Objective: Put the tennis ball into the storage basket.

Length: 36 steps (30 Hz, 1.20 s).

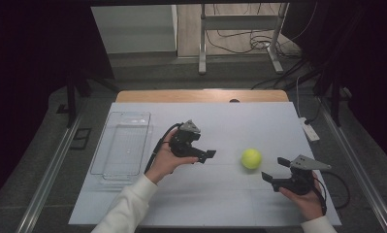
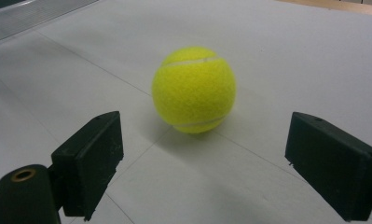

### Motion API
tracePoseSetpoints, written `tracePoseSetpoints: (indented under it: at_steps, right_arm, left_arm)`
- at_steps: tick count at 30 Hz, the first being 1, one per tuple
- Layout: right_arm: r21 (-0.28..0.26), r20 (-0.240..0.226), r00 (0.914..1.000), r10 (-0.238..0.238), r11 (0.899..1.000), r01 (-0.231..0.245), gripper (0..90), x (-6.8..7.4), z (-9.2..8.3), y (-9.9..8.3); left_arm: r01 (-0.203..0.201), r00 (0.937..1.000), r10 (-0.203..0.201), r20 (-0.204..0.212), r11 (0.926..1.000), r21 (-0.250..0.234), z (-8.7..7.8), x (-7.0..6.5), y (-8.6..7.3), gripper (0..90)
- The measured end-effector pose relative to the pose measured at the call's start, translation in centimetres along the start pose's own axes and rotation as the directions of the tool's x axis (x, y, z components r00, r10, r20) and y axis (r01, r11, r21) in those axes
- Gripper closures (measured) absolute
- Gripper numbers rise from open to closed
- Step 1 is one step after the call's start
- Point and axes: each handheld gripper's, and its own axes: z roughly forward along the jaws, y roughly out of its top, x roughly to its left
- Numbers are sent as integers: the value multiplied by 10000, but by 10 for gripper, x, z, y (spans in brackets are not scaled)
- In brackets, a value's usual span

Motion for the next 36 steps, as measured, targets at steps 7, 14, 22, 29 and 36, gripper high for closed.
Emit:
tracePoseSetpoints:
  at_steps: [7, 14, 22, 29, 36]
  right_arm:
    - [59, 53, 10000, 29, 10000, -30, 115, 0, 0, 0]
    - [113, 81, 10000, 33, 9999, -34, 115, 0, 0, -1]
    - [138, 60, 10000, 18, 9999, -19, 115, 0, 1, -1]
    - [156, 47, 10000, 24, 9999, -25, 115, 0, 1, -1]
    - [161, 20, 10000, -2, 9999, 1, 115, -1, 1, -1]
  left_arm:
    - [8, 10000, -9, 33, 10000, 21, 4, -1, 1, 120]
    - [-60, 10000, 60, 79, 10000, 78, 9, -2, 4, 121]
    - [-122, 9998, 121, 166, 9999, 54, 15, -7, 9, 121]
    - [-231, 9994, 229, 274, 9997, 56, 23, -11, 14, 124]
    - [-260, 9992, 255, 316, 9995, 152, 30, -12, 16, 123]
